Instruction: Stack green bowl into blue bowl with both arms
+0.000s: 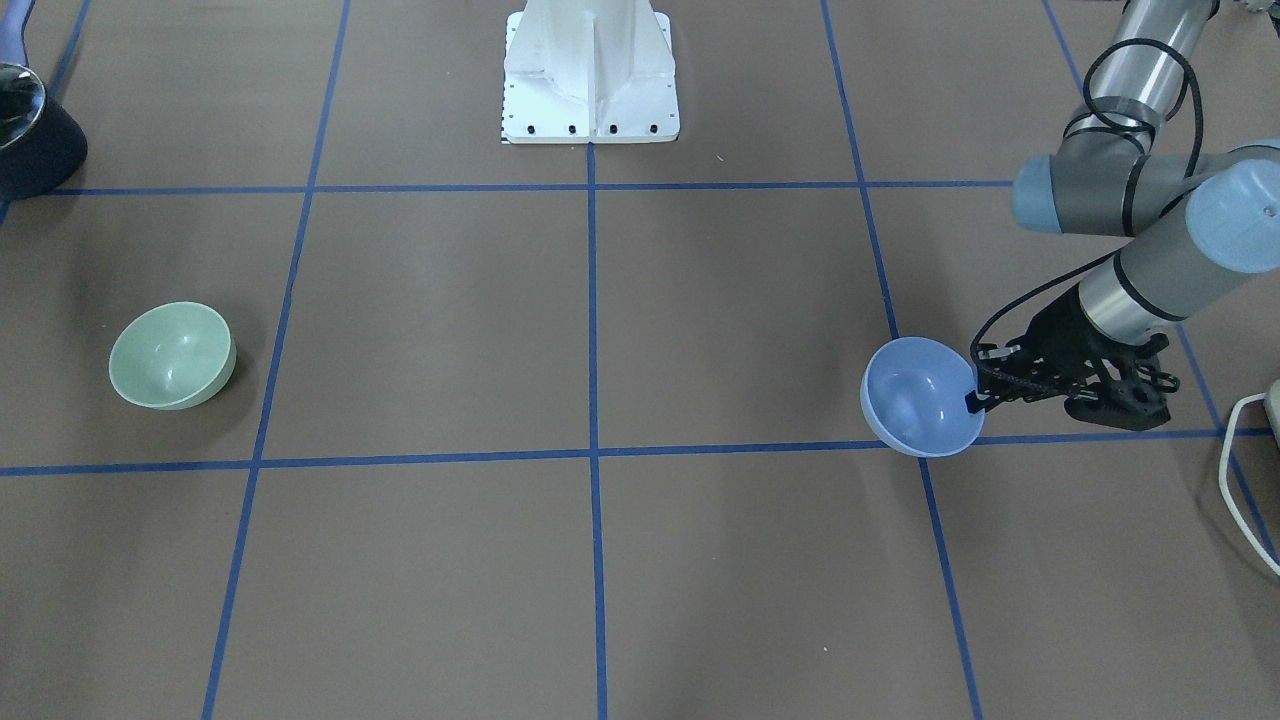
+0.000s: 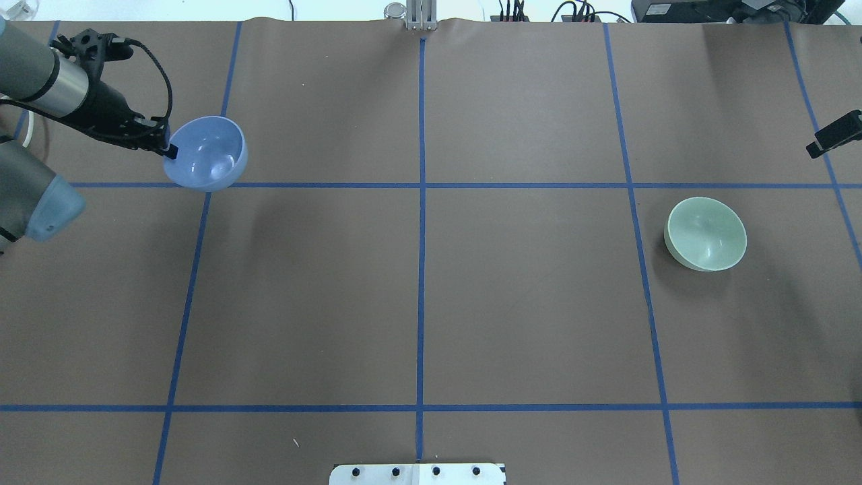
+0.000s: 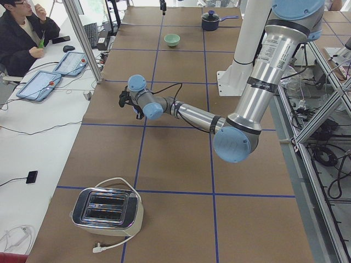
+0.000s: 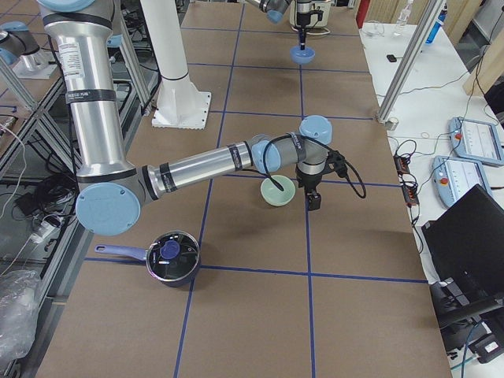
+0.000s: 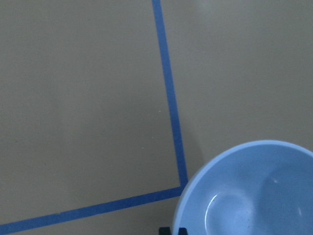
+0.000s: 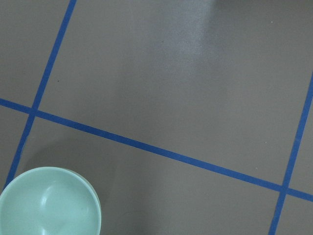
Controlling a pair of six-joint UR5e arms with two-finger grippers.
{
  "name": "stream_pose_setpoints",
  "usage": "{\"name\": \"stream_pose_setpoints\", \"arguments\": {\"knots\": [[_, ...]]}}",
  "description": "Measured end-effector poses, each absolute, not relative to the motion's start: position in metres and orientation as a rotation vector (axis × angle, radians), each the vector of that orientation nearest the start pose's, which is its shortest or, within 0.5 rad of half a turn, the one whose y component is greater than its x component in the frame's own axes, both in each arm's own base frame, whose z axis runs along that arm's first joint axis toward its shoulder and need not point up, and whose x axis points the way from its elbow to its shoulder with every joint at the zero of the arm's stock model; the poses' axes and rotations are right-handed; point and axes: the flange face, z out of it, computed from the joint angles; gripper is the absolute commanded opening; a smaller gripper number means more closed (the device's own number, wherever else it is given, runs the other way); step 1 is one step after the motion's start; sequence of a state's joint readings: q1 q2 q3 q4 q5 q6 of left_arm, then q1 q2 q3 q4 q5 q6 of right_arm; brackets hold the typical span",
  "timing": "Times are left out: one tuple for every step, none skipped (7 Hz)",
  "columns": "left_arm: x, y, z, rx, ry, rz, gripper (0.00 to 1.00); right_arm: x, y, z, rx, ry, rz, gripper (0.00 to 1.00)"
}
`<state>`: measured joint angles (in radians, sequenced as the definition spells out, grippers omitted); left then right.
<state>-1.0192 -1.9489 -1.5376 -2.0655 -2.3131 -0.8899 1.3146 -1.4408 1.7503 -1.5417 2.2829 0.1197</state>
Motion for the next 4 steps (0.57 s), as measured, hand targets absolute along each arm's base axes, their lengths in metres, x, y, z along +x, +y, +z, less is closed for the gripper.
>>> {"name": "stream_pose_setpoints", "arguments": {"knots": [[0.320,-0.573,0.349,0.097,1.061,-0.039,0.00,-0.073,-0.547,0.503,0.186,-0.755,-0.250,1.00],[0.368,-0.552,0.299,0.068,1.048,-0.074,0.00,-0.073,-0.547,0.503,0.186,-0.756,-0.249,1.00],[0.424,-0.525,0.257,0.058,1.017,-0.093,0.00,-0.073,-0.547,0.503,0.185,-0.756,-0.248,1.00],[0.475,-0.498,0.229,0.065,0.986,-0.104,0.00,-0.073,-0.546,0.504,0.184,-0.756,-0.248,1.00]]}}
